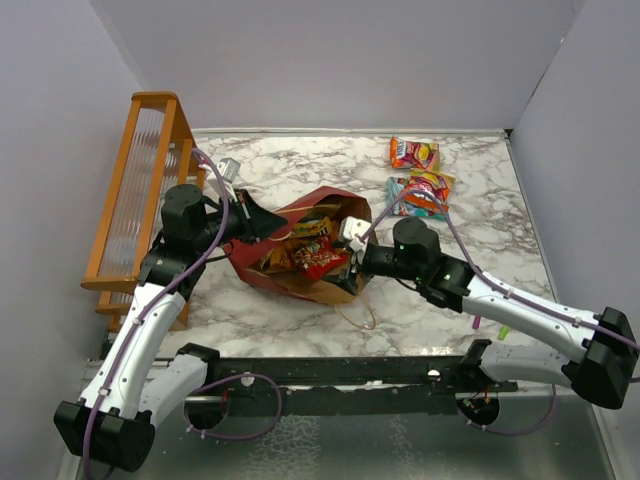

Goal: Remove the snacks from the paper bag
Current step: Take out the snack from the paper bag.

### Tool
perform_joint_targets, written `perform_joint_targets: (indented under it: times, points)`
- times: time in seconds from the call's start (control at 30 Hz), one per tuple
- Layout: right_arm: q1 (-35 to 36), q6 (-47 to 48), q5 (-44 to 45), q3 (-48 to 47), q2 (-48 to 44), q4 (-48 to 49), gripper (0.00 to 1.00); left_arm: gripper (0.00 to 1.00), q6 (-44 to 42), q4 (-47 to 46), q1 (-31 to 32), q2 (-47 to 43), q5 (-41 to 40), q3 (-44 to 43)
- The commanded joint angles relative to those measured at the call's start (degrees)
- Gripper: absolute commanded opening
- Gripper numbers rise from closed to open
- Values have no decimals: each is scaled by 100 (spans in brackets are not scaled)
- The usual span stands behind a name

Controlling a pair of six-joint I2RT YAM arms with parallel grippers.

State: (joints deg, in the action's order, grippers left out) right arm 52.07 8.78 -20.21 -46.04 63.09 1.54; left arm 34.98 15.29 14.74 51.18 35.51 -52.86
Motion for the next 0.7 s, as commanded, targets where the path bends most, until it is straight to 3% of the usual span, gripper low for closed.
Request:
perform_joint_targets:
  times: [0.0, 0.23, 0.47, 0.67]
  points:
    - [24, 2345, 396, -295, 434, -433, 72, 0, -85, 45, 0, -38, -53, -182]
    - [31, 3517, 1019, -763, 1539, -665, 76, 0, -120, 91, 2, -29, -69, -239]
    - [31, 3814, 1156, -1071, 2486, -477, 77, 0, -174, 153, 0, -24, -98, -268]
    - [31, 3802, 1043, -1283, 3060, -522, 67, 0, -176, 183, 2, -35, -111, -273]
